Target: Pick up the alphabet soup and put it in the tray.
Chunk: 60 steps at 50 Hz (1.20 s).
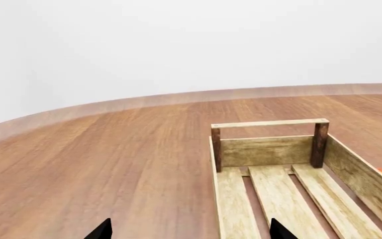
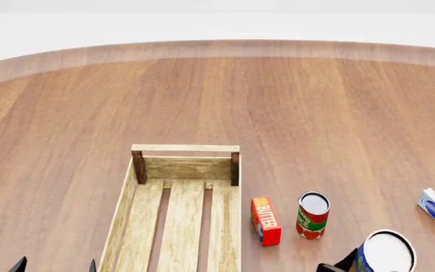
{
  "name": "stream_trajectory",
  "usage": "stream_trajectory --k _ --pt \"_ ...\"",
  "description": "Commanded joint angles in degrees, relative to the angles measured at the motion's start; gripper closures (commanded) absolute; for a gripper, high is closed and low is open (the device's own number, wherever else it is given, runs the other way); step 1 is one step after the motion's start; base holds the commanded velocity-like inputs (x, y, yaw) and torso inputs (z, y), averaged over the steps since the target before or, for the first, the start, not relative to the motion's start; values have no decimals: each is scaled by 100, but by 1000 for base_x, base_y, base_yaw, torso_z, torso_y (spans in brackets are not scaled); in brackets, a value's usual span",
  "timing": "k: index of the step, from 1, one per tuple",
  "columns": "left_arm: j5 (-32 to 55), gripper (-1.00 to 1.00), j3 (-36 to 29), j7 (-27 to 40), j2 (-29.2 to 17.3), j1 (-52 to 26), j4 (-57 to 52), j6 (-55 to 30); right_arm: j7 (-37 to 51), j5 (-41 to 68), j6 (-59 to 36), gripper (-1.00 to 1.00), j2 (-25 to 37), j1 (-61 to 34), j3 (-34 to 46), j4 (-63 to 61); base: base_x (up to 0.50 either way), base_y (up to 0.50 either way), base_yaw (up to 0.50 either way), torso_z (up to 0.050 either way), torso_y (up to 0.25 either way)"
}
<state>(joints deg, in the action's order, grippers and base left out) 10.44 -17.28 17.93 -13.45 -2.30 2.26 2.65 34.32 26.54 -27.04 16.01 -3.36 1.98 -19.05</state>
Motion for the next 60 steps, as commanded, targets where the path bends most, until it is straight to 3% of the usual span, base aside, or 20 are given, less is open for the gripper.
stream_trajectory --k 1,15,48,60 --pt "15 -100 -30 26 -24 8 -29 1 -188 -98 -406 100 63 -253 534 -713 0 0 0 0 0" --pt "42 -100 -59 58 -56 12 -63 6 -632 37 -724 100 21 -926 1231 -832 0 0 0 0 1" --pt "102 -100 -121 121 -102 -14 -20 37 -2510 -568 711 100 -218 -1779 2770 1089 0 0 0 0 1" --pt "120 -100 -146 143 -122 -21 -31 35 -3042 -661 1299 100 -348 -2028 2976 1992 0 0 0 0 1"
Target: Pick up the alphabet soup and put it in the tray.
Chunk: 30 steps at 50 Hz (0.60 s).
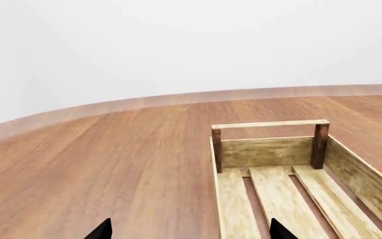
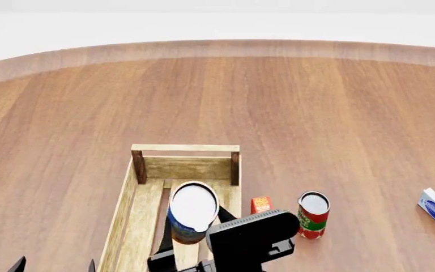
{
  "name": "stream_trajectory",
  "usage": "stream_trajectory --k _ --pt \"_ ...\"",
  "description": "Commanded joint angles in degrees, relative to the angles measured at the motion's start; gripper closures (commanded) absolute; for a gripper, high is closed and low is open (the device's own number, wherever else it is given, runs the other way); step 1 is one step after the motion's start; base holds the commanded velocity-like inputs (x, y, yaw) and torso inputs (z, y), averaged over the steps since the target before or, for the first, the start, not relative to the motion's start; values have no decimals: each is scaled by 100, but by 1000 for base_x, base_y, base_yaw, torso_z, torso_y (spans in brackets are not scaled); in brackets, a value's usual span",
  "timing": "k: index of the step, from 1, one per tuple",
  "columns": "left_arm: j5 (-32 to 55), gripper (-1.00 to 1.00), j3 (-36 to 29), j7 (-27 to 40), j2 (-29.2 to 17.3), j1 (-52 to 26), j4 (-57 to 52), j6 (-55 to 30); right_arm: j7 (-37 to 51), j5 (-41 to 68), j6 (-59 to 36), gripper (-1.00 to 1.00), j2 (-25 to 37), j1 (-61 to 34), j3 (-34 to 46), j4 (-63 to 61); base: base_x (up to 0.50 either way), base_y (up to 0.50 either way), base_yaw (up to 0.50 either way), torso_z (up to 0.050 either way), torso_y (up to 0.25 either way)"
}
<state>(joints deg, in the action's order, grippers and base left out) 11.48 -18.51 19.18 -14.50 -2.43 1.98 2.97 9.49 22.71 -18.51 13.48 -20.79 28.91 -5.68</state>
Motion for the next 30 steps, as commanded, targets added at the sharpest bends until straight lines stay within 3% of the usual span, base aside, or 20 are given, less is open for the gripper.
stream_trajectory --k 1,30 --pt "15 -100 -25 21 -20 -8 -7 2 -586 -313 472 100 -96 -305 320 706 0 0 0 0 0" --pt "55 -100 -79 75 -65 3 -45 13 -1226 -820 1879 100 -773 -1019 778 3714 0 0 0 1 1"
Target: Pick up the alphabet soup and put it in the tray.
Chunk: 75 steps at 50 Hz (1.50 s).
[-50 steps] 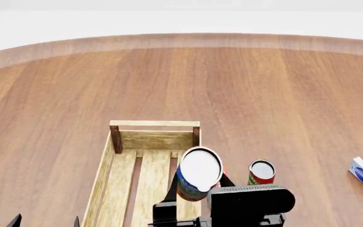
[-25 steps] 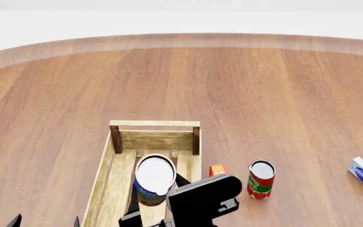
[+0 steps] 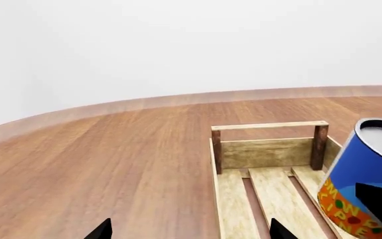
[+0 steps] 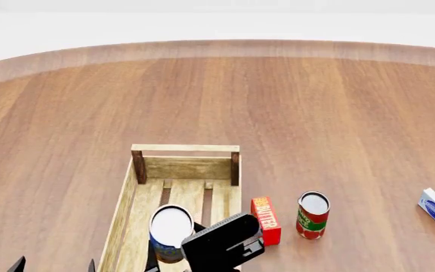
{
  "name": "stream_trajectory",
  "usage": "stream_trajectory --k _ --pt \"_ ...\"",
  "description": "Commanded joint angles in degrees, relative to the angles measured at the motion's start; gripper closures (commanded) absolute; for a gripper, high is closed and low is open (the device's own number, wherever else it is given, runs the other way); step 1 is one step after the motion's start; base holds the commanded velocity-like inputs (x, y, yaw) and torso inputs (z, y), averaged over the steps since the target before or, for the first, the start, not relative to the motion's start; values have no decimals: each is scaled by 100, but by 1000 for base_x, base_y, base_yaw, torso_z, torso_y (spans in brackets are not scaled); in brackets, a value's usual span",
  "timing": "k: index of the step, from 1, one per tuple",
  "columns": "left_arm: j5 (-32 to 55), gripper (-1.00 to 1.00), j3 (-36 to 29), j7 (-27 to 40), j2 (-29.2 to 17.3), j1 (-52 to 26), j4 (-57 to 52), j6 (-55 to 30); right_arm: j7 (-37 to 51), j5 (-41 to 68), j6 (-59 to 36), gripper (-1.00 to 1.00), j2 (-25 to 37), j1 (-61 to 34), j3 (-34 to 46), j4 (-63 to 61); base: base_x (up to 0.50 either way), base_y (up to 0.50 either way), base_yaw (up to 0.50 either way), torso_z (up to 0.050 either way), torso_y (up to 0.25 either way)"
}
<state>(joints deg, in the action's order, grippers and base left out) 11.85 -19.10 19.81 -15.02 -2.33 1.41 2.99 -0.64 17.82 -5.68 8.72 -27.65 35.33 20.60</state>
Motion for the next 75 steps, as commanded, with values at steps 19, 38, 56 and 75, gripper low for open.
stream_trajectory --k 19,38,56,75 --pt "56 -100 -57 9 -28 -49 93 60 -378 -405 1613 100 -835 -1055 414 3337 0 0 0 0 1" --pt "72 -100 -99 54 -66 -20 12 38 -37 1339 2200 100 -857 -1591 2150 4285 0 0 0 1 1" --pt "96 -100 -128 75 -88 -34 28 49 104 3385 2640 100 -870 -1881 4137 4823 0 0 0 0 1" --pt "112 -100 -165 98 -101 -56 59 65 159 4053 2518 100 -871 -1965 4864 4904 1 0 0 0 0"
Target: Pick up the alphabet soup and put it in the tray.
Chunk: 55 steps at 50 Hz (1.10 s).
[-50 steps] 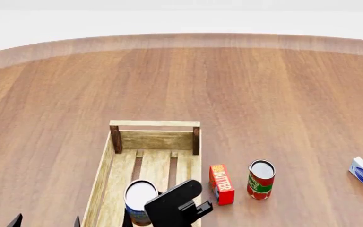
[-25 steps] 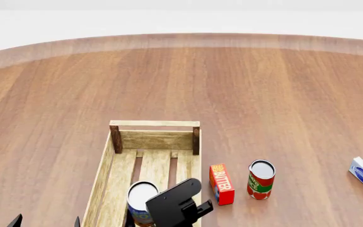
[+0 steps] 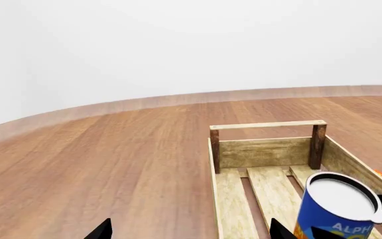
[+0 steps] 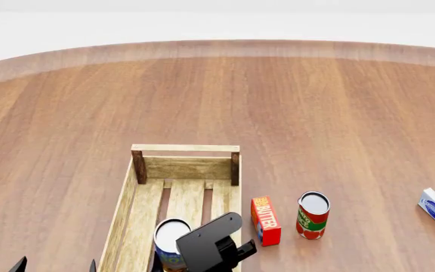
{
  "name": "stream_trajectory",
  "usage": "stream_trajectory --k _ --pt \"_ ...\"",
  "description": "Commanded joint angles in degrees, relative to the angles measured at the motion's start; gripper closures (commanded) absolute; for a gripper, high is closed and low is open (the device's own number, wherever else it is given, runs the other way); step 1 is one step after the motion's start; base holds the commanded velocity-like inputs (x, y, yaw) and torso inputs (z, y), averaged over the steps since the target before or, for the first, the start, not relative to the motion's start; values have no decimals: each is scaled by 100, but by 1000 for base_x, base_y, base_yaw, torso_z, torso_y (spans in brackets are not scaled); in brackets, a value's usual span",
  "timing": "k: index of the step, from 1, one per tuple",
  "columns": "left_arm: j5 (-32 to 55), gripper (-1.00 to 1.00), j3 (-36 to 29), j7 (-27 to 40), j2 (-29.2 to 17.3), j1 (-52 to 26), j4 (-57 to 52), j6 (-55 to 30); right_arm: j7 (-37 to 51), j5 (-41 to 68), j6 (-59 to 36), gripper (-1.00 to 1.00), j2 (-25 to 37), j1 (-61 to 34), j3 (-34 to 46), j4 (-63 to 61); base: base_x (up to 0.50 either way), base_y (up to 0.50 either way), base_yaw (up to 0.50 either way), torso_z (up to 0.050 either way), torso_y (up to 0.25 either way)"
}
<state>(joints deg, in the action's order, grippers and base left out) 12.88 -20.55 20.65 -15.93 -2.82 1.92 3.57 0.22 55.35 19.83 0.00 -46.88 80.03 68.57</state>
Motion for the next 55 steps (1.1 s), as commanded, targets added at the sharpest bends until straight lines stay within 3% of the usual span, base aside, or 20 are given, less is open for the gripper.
stream_trajectory --k 1,26,27,55 --pt "15 -100 -19 16 -11 -7 7 6 67 333 -52 100 1 -46 393 109 0 0 0 0 0" --pt "42 -100 -59 50 -39 -19 10 14 26 490 -136 100 1 -4 472 140 0 -1 -1 0 0" --pt "42 -100 -61 52 -40 -19 11 18 31 493 -140 -100 1 -2 475 135 0 -3 0 0 0" --pt "60 -100 -111 86 -59 -44 28 42 -59 700 46 -100 2 17 435 200 0 0 0 0 0"
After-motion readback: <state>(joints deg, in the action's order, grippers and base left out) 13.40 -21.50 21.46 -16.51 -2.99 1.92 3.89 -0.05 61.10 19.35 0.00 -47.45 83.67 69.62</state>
